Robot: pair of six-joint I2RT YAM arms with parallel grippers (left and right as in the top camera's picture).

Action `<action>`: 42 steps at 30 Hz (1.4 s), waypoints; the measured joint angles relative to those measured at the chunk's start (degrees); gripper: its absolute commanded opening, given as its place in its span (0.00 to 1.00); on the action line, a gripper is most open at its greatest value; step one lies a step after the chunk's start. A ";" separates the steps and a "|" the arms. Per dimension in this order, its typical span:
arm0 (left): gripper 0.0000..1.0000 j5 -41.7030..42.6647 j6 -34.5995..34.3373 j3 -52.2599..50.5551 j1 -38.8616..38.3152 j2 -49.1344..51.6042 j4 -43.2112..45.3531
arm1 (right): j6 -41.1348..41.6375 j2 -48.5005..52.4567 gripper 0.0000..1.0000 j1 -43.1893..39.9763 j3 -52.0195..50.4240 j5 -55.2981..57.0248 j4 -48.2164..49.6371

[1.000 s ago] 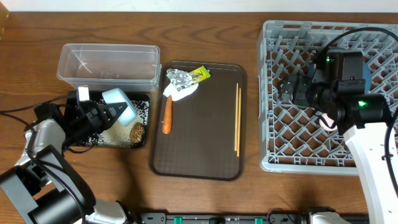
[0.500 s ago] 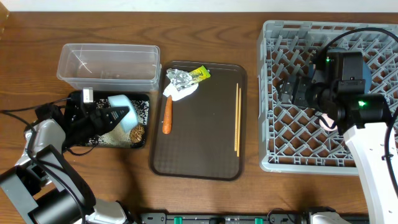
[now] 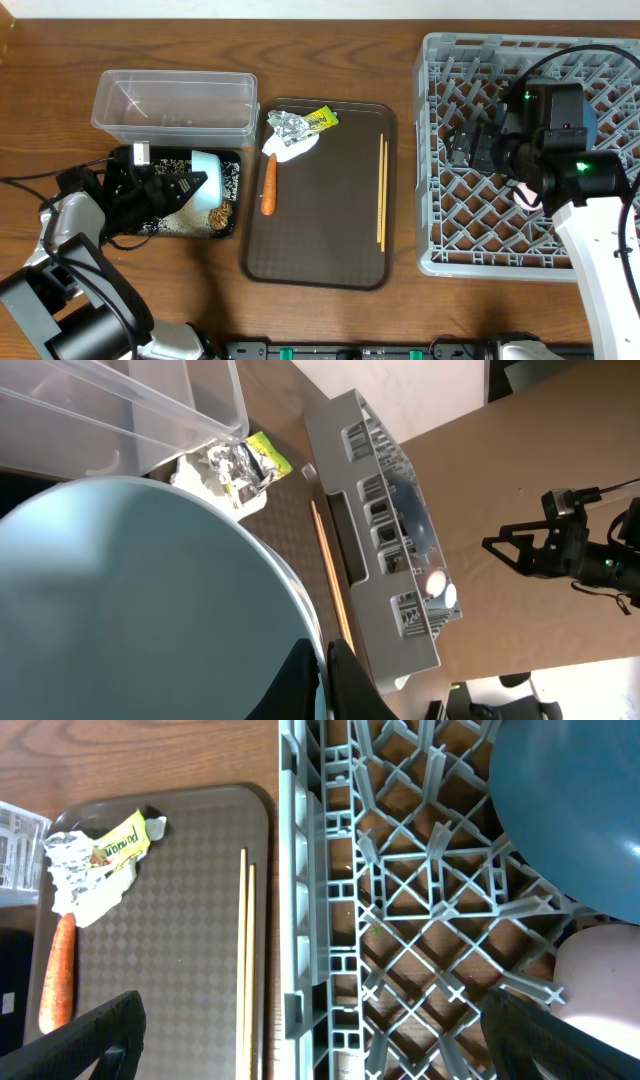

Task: Sort waste into correct bins and load items into the dishwasher rack
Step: 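Tip the white bowl with the left gripper to pour rice onto the black tray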

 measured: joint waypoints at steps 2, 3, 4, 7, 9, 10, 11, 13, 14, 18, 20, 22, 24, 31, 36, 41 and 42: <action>0.07 0.02 -0.04 0.00 0.35 0.00 0.94 | -0.02 0.00 0.99 0.00 0.00 0.00 -0.04; 0.06 0.09 -0.20 0.00 0.87 0.00 1.38 | 0.00 0.00 0.99 0.00 0.00 0.00 -0.04; 0.06 0.39 -0.61 0.00 1.49 0.00 1.40 | 0.00 0.00 0.99 0.00 0.00 -0.02 -0.07; 0.06 0.59 -2.73 0.00 3.85 0.00 1.64 | 0.00 0.00 0.99 0.00 0.00 0.00 -0.07; 0.06 0.42 -4.57 0.00 5.64 0.00 1.99 | -0.02 0.00 0.99 0.00 0.00 0.00 -0.07; 0.06 0.48 -5.29 -0.02 6.23 0.00 2.05 | 0.00 0.00 0.99 0.00 0.00 -0.02 -0.04; 0.06 1.11 -6.10 -0.02 7.02 0.00 2.03 | 0.00 0.00 0.99 0.00 0.00 0.00 -0.04; 0.06 2.71 -7.17 -0.02 8.11 0.00 2.12 | 0.00 0.00 0.99 0.00 0.00 0.00 -0.04; 0.06 3.56 -7.52 -0.02 8.48 0.00 2.16 | 0.00 0.00 0.99 0.00 0.00 0.00 -0.04; 0.06 6.14 -7.69 -0.02 9.18 0.00 2.25 | -0.02 0.00 0.99 0.00 0.00 0.00 -0.07; 0.06 6.60 -7.10 -0.02 9.27 0.00 2.32 | 0.00 0.00 0.99 0.00 0.00 -0.02 -0.13; 0.06 7.04 -5.79 -0.04 9.44 0.00 2.97 | 0.00 0.00 0.99 0.00 0.00 -0.04 -0.46; 0.06 7.28 -5.29 -0.07 9.70 0.00 3.69 | 0.00 0.00 0.99 0.00 0.00 -0.04 -0.66; 0.06 7.10 -4.79 -1.27 9.62 0.07 3.56 | 0.00 0.00 0.99 0.00 0.00 -0.22 0.02; 0.06 6.25 -7.04 -1.55 9.53 0.63 5.66 | 0.02 0.00 0.99 0.00 0.00 -0.22 0.24; 0.06 4.79 -12.17 -1.77 10.05 1.22 9.73 | 0.33 0.00 0.99 0.00 0.00 -0.74 0.20; 0.06 5.46 -14.16 -1.77 10.45 1.31 10.56 | 0.42 0.00 0.99 0.00 0.00 -0.90 0.17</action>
